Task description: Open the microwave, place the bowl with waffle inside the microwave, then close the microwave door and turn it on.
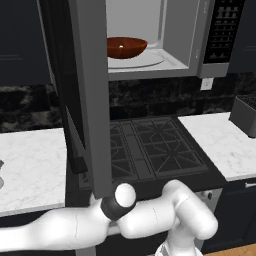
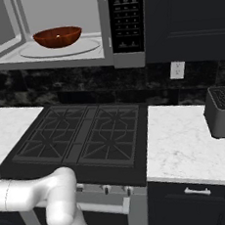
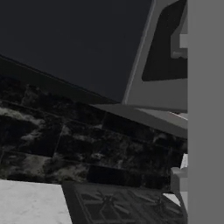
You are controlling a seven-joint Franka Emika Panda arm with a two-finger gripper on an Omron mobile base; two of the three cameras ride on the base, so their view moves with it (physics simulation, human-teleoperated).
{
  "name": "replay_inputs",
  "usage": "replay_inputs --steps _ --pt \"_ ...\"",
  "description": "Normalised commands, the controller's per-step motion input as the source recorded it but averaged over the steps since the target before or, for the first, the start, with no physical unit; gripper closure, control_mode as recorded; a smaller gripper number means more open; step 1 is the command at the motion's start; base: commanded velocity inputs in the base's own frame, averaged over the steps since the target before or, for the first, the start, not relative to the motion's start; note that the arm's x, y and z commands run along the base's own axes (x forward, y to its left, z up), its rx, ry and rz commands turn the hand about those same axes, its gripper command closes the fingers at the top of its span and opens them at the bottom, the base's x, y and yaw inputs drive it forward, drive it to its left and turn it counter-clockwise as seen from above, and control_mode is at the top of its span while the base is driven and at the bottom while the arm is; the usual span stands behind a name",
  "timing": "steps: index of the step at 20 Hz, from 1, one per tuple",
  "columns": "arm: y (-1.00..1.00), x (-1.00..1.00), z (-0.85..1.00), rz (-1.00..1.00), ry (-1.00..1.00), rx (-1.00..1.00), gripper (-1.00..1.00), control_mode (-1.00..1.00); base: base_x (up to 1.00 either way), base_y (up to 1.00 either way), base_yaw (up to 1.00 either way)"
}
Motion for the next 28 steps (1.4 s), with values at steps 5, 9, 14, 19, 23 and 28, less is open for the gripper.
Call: replay_inputs --steps 5,9,14,19,23,28 --pt "-0.71 -0.59 0.33 -0.25 0.00 0.00 -1.00 -1.00 0.00 0.00 0.00" --pt "-0.87 -0.69 0.21 -0.31 0.00 0.00 -1.00 -1.00 0.00 0.00 0.00" --pt "-0.93 -0.60 0.24 -0.36 0.09 0.01 -1.00 -1.00 0.00 0.00 0.00" --pt "-0.88 -0.11 0.54 -0.33 0.24 0.01 -1.00 -1.00 0.00 0.00 0.00" --pt "-0.93 0.03 0.63 -0.19 0.30 0.00 -1.00 -1.00 0.00 0.00 0.00" --pt "-1.00 0.00 0.33 -0.05 0.24 0.00 -1.00 -1.00 0.00 0.00 0.00"
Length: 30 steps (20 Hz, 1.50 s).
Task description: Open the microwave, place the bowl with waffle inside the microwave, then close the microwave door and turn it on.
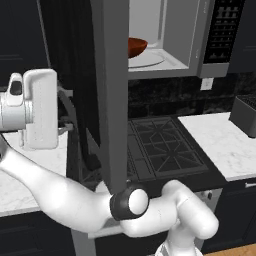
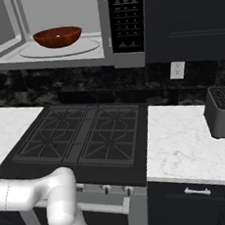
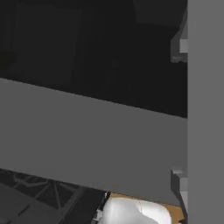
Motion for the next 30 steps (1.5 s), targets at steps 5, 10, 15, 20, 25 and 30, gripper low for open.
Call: replay_inputs --steps 5,10,15,20,25,30 --pt "-1.00 0.00 0.01 -0.01 0.16 0.00 -1.00 -1.00 0.00 0.00 0.00" --pt "-1.00 0.05 0.00 0.00 0.13 0.00 -1.00 -1.00 0.00 0.00 0.00" --pt "-0.98 0.63 0.00 0.14 0.02 0.00 -1.00 -1.00 0.00 0.00 0.00" --pt "-0.66 0.70 0.10 0.27 -0.01 0.00 -1.00 -1.00 0.00 0.00 0.00" --pt "-0.56 0.64 0.26 0.34 -0.11 0.02 -1.00 -1.00 0.00 0.00 0.00" --pt "-0.80 0.79 0.11 0.37 -0.15 0.12 -1.00 -1.00 0.00 0.00 0.00"
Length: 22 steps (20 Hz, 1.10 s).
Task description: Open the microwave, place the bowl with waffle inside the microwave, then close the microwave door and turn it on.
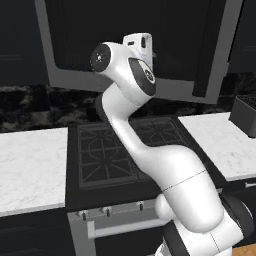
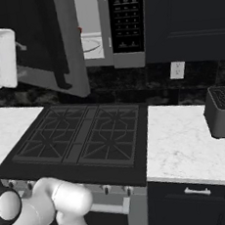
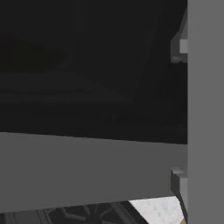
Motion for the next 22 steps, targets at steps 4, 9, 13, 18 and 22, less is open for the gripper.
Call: replay_inputs --steps 4,9,13,18,22 --pt "-0.77 0.99 0.00 0.36 -0.03 0.13 -1.00 -1.00 0.00 0.00 0.00" --pt "-0.54 1.00 -0.01 0.32 0.00 0.10 -1.00 -1.00 0.00 0.00 0.00" --pt "-0.20 1.00 0.00 0.27 0.01 0.04 -1.00 -1.00 0.00 0.00 0.00" --pt "-0.16 1.00 0.00 0.28 0.00 0.03 -1.00 -1.00 0.00 0.00 0.00" --pt "-0.17 0.70 -0.18 0.28 -0.01 0.00 -1.00 -1.00 0.00 0.00 0.00"
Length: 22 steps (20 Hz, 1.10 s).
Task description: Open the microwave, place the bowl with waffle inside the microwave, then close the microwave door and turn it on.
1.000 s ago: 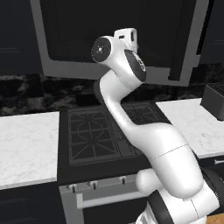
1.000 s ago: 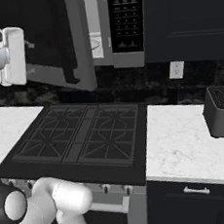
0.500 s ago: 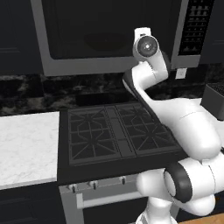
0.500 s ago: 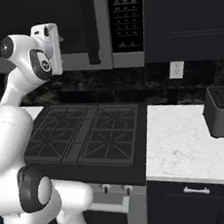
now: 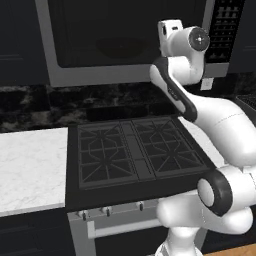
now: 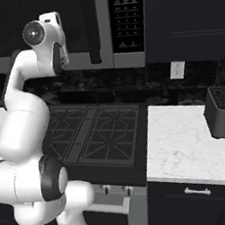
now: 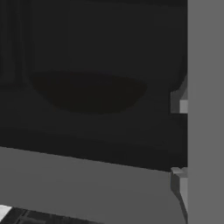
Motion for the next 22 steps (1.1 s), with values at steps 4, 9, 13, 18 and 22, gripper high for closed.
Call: replay_inputs --steps 4,9,13,18,22 --pt "-0.37 -0.24 -0.89 0.27 -0.25 0.00 -1.00 -1.00 0.00 0.00 0.00" --pt "-0.44 -0.65 -0.47 0.26 -0.23 0.00 -1.00 -1.00 0.00 0.00 0.00" --pt "-0.26 -1.00 0.66 0.19 0.00 0.00 -1.00 -1.00 0.00 0.00 0.00" --pt "-0.53 -0.98 0.69 0.10 0.05 0.00 -1.00 -1.00 0.00 0.00 0.00" --pt "-0.72 -0.91 0.42 0.01 0.17 -0.01 -1.00 -1.00 0.00 0.00 0.00"
